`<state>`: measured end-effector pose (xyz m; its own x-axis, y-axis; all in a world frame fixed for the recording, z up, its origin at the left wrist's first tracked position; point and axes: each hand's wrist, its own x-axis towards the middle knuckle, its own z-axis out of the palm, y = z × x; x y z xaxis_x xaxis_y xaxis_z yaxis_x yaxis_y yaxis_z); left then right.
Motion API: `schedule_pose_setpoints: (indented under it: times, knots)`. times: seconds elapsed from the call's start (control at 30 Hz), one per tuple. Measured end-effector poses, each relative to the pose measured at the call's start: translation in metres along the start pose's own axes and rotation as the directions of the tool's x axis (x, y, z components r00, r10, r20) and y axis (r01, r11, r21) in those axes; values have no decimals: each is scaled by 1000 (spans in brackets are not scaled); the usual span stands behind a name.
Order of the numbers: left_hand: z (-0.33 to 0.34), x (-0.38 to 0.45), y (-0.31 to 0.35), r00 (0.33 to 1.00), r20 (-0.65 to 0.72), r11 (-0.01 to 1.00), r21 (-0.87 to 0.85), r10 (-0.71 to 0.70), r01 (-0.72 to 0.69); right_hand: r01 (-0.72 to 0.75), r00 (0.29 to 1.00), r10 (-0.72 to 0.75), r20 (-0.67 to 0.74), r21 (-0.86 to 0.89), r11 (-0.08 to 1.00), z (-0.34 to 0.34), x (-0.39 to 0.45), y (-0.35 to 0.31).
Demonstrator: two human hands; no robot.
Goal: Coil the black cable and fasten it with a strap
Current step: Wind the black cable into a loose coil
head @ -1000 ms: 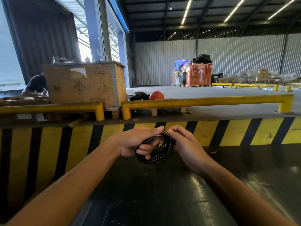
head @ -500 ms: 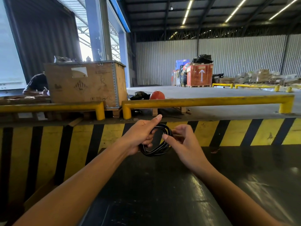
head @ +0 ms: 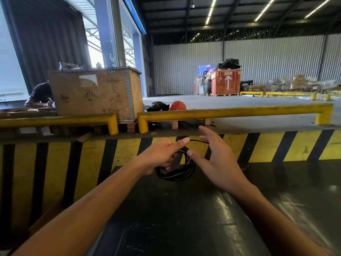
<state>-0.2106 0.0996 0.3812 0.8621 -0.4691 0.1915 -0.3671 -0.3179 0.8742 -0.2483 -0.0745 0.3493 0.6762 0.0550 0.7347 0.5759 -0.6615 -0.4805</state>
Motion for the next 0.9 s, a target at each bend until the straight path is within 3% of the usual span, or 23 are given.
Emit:
schedule_pose_setpoints:
  times: [0.07,0.13,0.23,0.37,0.53,0.63,0.77,0.9]
  knots:
    - [2,-1,1,999,31,999,-28,22,-21,-10,988,14,154,-25,1000,5,-4,1]
    - [4,0,2,998,53,998,-62,34,-31,-19,962,-2,273,74,997,12,-9,4]
    - [7,0,2,998,58,993,-114,33,-26,-87,940,7,340,223,971,15,-11,10]
    - [7,-1,0,999,33,983,-180,39,-32,-94,944,-14,330,310,946,15,-9,13]
    - [15,2,-5,950,-243,958,252,196,-133,-49,968,21,249,106,993,19,-12,12]
    - [27,4,-8,919,-288,912,384,268,-146,-68,964,69,258,-13,998,23,-18,15]
    - [50,4,-29,911,-265,889,418,315,-186,-157,952,154,265,-10,988,29,-30,22]
    - [66,4,-61,907,-321,943,273,274,-188,-264,912,229,341,58,963,34,-55,34]
